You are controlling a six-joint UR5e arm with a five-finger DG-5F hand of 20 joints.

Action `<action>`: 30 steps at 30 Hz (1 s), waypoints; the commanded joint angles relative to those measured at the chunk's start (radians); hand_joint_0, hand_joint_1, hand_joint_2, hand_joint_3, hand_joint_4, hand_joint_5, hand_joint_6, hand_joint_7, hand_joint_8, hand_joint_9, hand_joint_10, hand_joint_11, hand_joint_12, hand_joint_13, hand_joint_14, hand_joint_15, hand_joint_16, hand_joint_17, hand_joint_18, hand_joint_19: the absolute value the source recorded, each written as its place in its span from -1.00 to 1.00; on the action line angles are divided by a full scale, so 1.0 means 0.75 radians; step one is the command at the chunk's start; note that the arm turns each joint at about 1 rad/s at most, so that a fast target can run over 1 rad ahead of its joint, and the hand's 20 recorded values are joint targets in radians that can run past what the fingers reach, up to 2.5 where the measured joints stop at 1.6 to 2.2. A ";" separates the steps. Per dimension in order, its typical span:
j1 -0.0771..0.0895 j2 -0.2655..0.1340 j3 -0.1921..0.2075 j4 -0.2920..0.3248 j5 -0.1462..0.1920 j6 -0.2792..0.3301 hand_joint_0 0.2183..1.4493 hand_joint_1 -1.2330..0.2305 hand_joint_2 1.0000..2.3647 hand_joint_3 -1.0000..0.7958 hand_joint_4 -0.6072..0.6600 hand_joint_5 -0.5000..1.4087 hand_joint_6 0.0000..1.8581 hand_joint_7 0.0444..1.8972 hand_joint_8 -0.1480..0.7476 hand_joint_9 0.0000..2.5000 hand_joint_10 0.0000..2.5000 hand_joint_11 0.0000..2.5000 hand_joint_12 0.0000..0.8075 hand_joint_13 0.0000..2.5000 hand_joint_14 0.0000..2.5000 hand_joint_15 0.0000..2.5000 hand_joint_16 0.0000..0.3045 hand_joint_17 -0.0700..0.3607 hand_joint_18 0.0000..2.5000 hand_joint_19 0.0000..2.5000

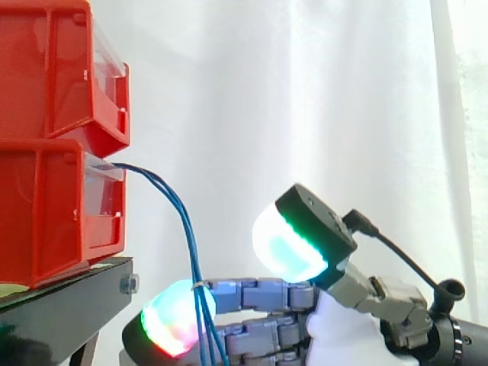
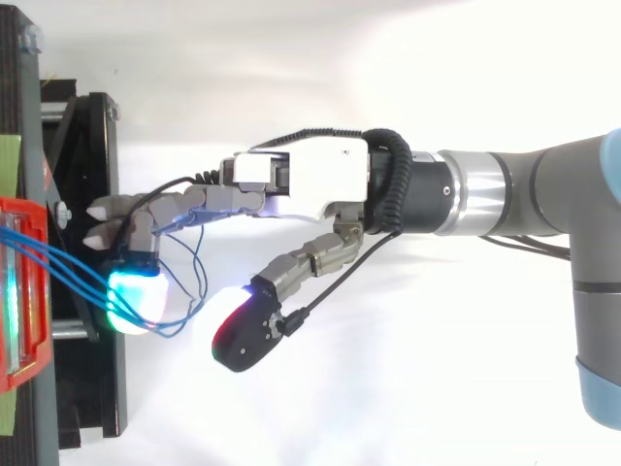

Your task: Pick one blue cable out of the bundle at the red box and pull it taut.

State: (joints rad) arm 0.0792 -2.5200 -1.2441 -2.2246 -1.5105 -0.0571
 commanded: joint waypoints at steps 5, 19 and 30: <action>0.005 -0.011 0.000 0.007 0.016 -0.006 -0.43 -0.20 -1.00 -0.42 0.48 -0.61 -0.46 0.13 -0.04 -0.76 -1.00 -0.95 -0.17 -0.91 -1.00 -0.92 -0.64 -0.10 -1.00 -0.89; 0.007 -0.011 0.000 0.019 0.014 -0.012 -0.40 -0.27 -1.00 -0.39 0.38 -0.61 -0.46 0.24 -0.03 -0.71 -1.00 -0.94 -0.17 -0.86 -1.00 -0.93 -0.65 -0.11 -0.93 -0.91; 0.033 -0.013 0.000 0.027 0.102 -0.059 -0.45 -0.24 -1.00 -0.42 0.44 -0.62 -0.46 0.15 -0.01 -0.72 -1.00 -0.94 -0.16 -0.86 -1.00 -0.93 -0.64 -0.10 -0.94 -0.90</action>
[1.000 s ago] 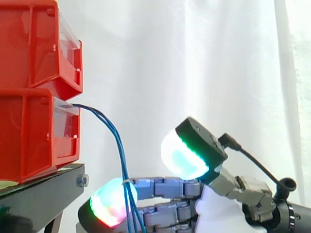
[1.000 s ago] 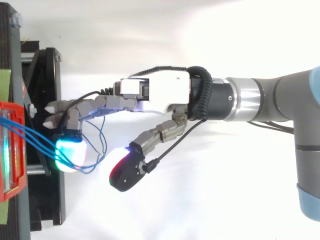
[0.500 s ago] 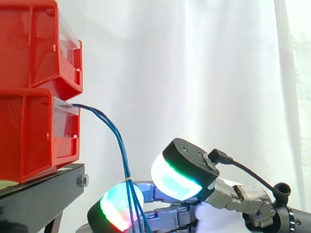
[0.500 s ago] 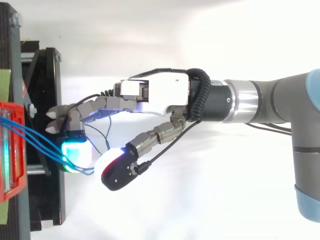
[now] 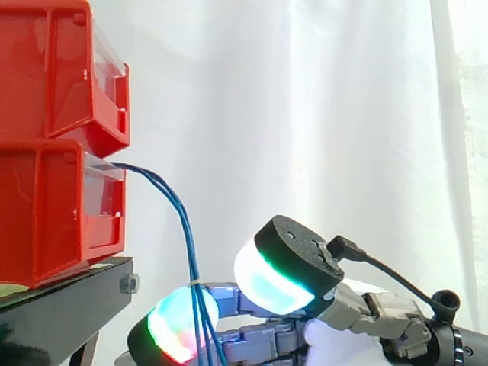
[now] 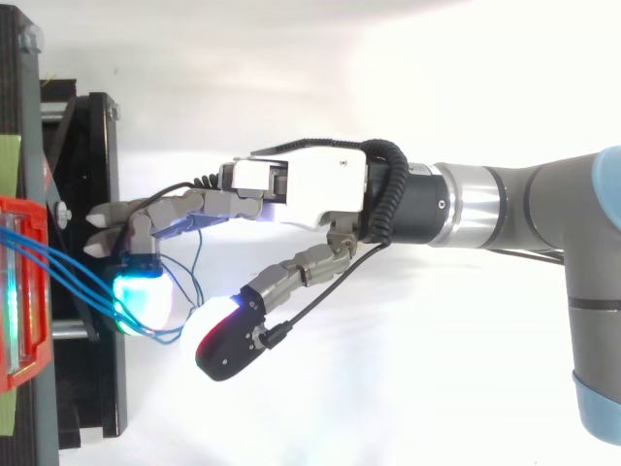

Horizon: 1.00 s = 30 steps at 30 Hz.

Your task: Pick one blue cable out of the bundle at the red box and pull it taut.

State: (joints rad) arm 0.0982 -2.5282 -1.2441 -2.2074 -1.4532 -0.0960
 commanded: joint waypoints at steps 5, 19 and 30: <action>0.012 -0.049 0.012 0.065 0.052 -0.011 -0.45 -0.23 -1.00 -0.43 0.44 -0.62 -0.46 0.14 -0.01 -0.72 -1.00 -0.94 -0.16 -0.86 -1.00 -0.93 -0.64 -0.10 -0.94 -0.89; 0.014 -0.055 0.025 0.127 0.087 -0.009 -0.43 -0.24 -1.00 -0.41 0.45 -0.62 -0.46 0.15 -0.01 -0.71 -1.00 -0.94 -0.16 -0.85 -1.00 -0.93 -0.64 -0.11 -0.92 -0.90; 0.039 -0.057 0.023 0.125 0.119 -0.031 -0.42 -0.26 -1.00 -0.42 0.43 -0.62 -0.46 0.17 -0.01 -0.70 -1.00 -0.94 -0.16 -0.83 -1.00 -0.93 -0.64 -0.10 -0.90 -0.90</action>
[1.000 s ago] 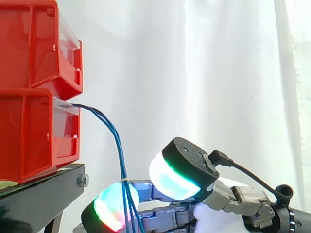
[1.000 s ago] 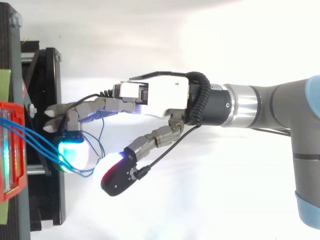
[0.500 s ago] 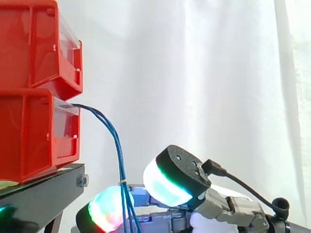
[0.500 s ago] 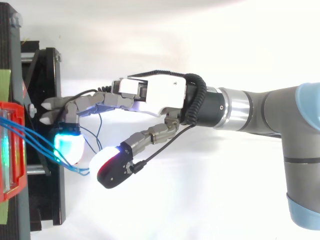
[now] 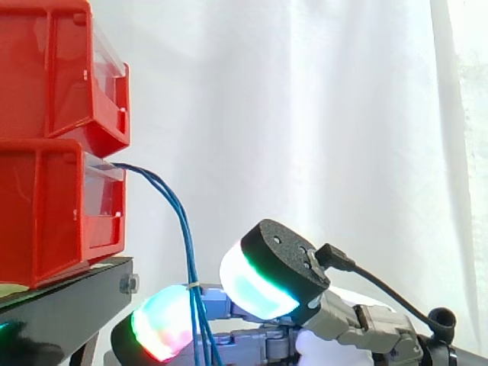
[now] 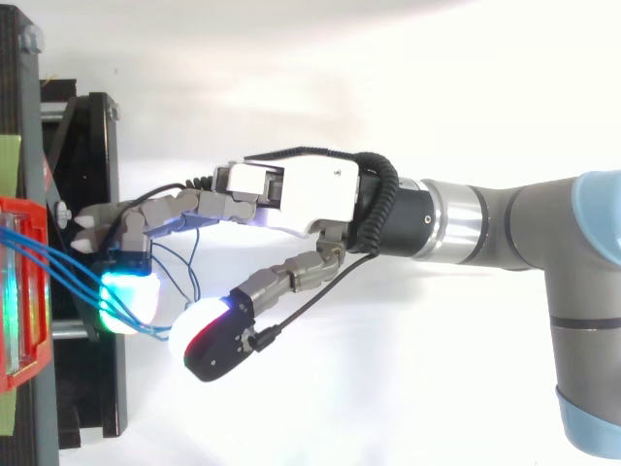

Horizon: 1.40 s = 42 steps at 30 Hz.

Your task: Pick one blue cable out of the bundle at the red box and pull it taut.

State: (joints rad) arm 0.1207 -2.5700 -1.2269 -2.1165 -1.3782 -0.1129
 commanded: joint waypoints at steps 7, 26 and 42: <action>0.044 0.001 0.000 0.006 0.068 -0.032 -0.42 -0.27 -1.00 -0.42 0.42 -0.61 -0.46 0.18 -0.01 -0.70 -1.00 -0.94 -0.16 -0.83 -1.00 -0.93 -0.64 -0.11 -0.89 -0.90; 0.044 0.001 0.002 0.006 0.072 -0.009 -0.39 -0.26 -0.99 -0.37 0.35 -0.61 -0.44 0.25 -0.01 -0.68 -1.00 -0.92 -0.17 -0.81 -1.00 -0.92 -0.65 -0.12 -0.87 -0.89; 0.029 0.001 0.004 0.006 0.072 0.001 -0.34 -0.26 -0.98 -0.23 0.28 -0.65 -0.19 -0.06 -0.01 -0.67 -1.00 -0.91 -0.17 -0.80 -1.00 -0.92 -0.65 -0.12 -0.85 -0.88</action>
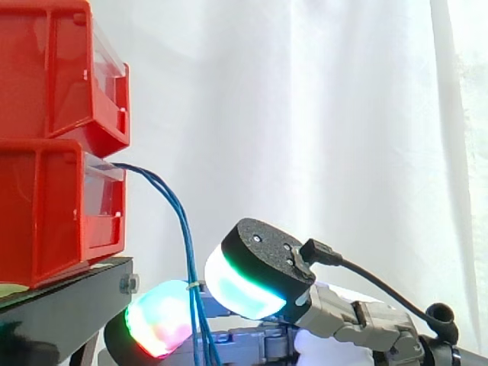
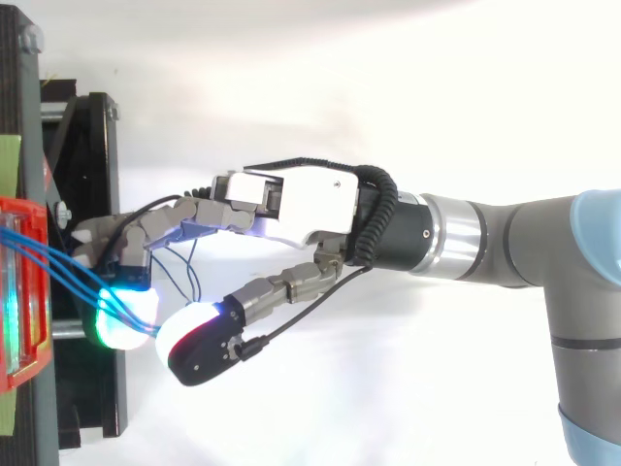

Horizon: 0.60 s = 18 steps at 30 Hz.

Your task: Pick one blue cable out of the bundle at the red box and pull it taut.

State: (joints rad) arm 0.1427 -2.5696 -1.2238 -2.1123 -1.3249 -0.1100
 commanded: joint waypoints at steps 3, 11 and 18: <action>0.000 0.000 0.000 0.000 -0.001 -0.005 -0.33 -0.28 -0.98 -0.17 0.26 -0.67 -0.13 -0.06 -0.01 -0.67 -1.00 -0.90 -0.17 -0.79 -1.00 -0.92 -0.65 -0.12 -0.84 -0.88; 0.004 0.000 0.000 0.004 0.003 -0.007 -0.33 -0.31 -0.98 -0.06 0.25 -0.68 -0.07 -0.11 0.00 -0.67 -1.00 -0.88 -0.16 -0.78 -1.00 -0.91 -0.65 -0.12 -0.82 -0.87; 0.006 -0.002 0.000 0.004 0.003 -0.007 -0.33 -0.33 -0.98 0.01 0.23 -0.68 -0.05 -0.14 0.03 -0.64 -1.00 -0.85 -0.13 -0.75 -1.00 -0.91 -0.64 -0.10 -0.79 -0.88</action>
State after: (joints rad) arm 0.1467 -2.5696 -1.2241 -2.1093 -1.3224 -0.1150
